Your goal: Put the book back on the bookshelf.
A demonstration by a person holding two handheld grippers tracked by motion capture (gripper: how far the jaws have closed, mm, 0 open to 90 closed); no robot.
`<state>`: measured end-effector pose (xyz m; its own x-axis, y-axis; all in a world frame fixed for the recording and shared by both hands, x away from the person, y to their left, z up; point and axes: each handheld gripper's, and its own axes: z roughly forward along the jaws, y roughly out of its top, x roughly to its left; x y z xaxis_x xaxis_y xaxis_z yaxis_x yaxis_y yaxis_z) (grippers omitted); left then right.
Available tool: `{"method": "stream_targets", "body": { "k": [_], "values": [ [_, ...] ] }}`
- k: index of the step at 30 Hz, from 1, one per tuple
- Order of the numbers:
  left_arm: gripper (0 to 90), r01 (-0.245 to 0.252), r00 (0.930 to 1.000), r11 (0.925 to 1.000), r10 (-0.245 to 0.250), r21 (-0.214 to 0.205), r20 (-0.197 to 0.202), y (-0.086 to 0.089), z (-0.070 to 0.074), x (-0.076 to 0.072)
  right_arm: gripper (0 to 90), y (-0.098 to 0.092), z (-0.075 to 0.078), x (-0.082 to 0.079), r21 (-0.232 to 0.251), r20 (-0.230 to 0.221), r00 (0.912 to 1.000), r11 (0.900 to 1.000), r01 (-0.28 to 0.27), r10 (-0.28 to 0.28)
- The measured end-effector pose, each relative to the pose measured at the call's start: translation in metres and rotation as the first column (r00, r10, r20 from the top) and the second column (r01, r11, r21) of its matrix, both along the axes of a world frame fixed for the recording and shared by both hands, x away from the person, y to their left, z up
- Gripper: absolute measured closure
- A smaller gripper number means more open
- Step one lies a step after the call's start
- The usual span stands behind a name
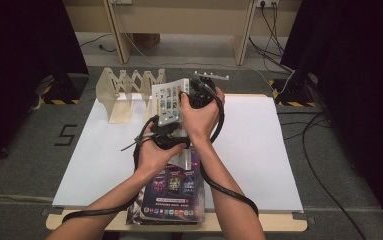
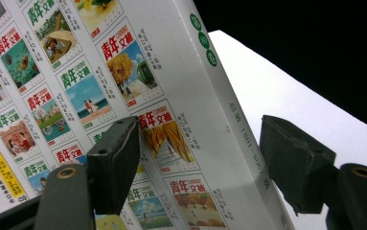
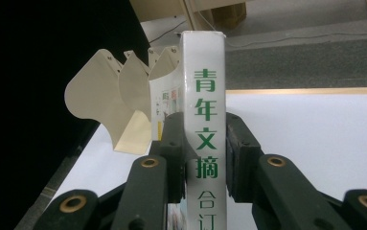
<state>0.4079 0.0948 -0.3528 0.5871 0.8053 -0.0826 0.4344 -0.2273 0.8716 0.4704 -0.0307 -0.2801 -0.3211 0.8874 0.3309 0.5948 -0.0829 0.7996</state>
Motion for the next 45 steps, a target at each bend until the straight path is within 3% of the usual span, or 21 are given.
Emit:
{"method": "stream_targets", "body": {
  "k": [4,10,16,22,24,29,33,36,45],
  "values": [
    [35.0,0.007,0.9998,0.9996,-0.007,0.027,0.016,0.002,0.001,-0.001,73.9,-0.002,0.003,-0.003,0.0,0.003,1.0,1.0,-0.003,0.003],
    [39.3,-0.014,0.9999,0.9994,0.014,0.032,0.003,0.018,-0.006,-0.002,73.7,-0.001,0.006,-0.01,0.013,0.016,0.9996,0.9997,-0.022,0.022],
    [42.2,-0.058,0.9982,0.9965,0.059,0.06,-0.015,0.024,-0.016,-0.001,73.7,0.007,0.0,-0.013,0.04,-0.018,0.9994,0.9988,-0.029,0.029],
    [41.2,-0.105,0.9934,0.9927,0.102,0.059,0.053,0.019,-0.013,0.002,73.6,0.008,-0.004,-0.013,0.059,-0.028,0.9995,0.9982,-0.014,0.016],
    [40.6,-0.122,0.9906,0.9914,0.119,0.047,0.067,0.018,-0.01,0.005,73.6,0.008,-0.004,-0.013,0.062,-0.035,0.9992,0.998,-0.016,0.018],
    [40.5,-0.138,0.9875,0.9878,0.131,0.073,0.087,0.014,-0.008,0.01,73.3,0.011,-0.005,-0.016,0.055,-0.037,0.9988,0.9981,-0.029,0.031],
    [43.4,-0.134,0.9891,0.9886,0.129,0.07,0.072,0.015,-0.01,0.01,73.1,0.014,-0.005,-0.018,0.032,-0.032,0.9989,0.9989,-0.034,0.035],
    [45.9,-0.138,0.99,0.9898,0.136,0.037,0.037,0.02,-0.013,0.008,72.3,0.02,-0.006,-0.021,0.003,-0.03,0.9983,0.9987,-0.051,0.051],
    [57.2,-0.188,0.9819,0.9819,0.188,-0.021,-0.021,0.031,-0.021,0.002,68.7,0.037,-0.007,-0.029,-0.054,-0.021,0.9953,0.994,-0.095,0.094]
  ]
}}
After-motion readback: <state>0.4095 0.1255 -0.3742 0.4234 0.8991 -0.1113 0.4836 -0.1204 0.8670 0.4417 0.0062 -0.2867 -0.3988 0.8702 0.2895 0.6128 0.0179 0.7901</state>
